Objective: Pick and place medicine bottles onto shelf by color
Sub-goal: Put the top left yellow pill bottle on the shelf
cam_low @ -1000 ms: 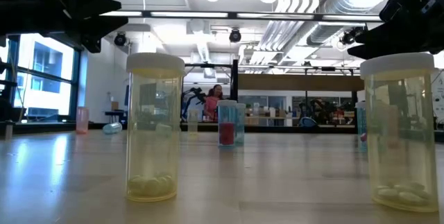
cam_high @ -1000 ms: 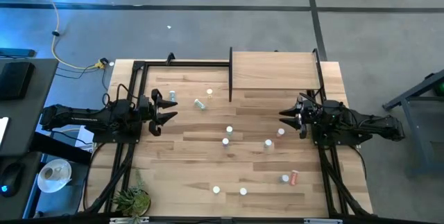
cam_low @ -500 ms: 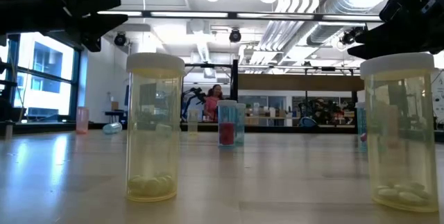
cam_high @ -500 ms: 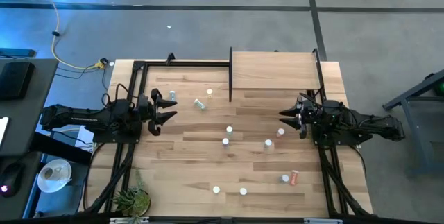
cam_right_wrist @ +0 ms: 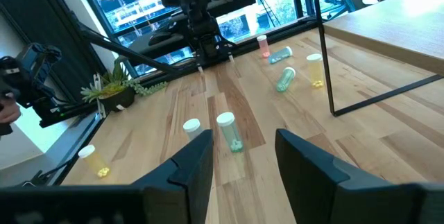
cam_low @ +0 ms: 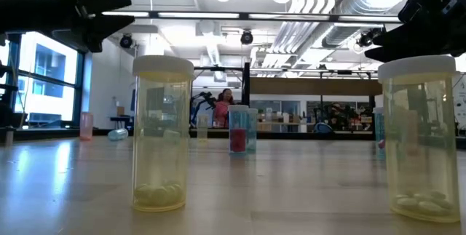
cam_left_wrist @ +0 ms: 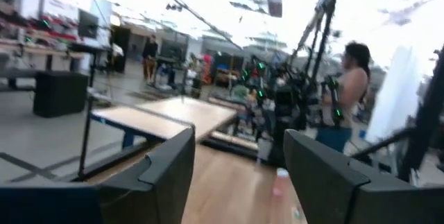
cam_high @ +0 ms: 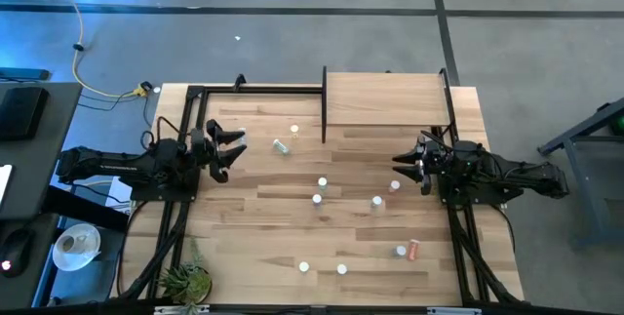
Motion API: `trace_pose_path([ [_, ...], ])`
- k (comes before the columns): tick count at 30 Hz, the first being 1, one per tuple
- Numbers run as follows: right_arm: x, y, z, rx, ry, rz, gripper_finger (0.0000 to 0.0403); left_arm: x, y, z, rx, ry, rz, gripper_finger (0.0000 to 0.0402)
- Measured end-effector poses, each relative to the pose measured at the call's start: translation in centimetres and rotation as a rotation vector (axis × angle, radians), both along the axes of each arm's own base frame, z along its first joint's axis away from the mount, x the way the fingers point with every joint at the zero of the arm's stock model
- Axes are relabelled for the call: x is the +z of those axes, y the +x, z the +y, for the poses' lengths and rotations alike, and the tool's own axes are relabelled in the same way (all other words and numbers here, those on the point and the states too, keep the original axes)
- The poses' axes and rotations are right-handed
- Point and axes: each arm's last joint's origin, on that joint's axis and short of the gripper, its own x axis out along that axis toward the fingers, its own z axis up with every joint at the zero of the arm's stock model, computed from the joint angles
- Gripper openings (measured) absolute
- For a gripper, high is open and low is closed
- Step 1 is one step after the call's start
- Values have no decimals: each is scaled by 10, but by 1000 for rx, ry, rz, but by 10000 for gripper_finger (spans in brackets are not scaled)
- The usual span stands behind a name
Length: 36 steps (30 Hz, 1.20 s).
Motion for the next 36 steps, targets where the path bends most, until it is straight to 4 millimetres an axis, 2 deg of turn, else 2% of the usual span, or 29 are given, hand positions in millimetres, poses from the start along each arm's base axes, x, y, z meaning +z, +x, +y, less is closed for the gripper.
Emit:
trace_pose_path([
  [5,0,0,0,0,0,0,147,13,-5,0,71,112,-98,222],
  [10,0,0,0,0,0,0,147,29,-5,5,158,234,-49,219],
  [15,0,0,0,0,0,0,147,48,5,16,212,269,69,219],
  [22,0,0,0,-1,0,0,147,66,31,42,167,211,357,218],
  [30,0,0,0,0,0,0,147,66,59,70,101,160,530,218],
  [36,0,0,0,0,0,0,147,47,72,86,103,144,655,218],
])
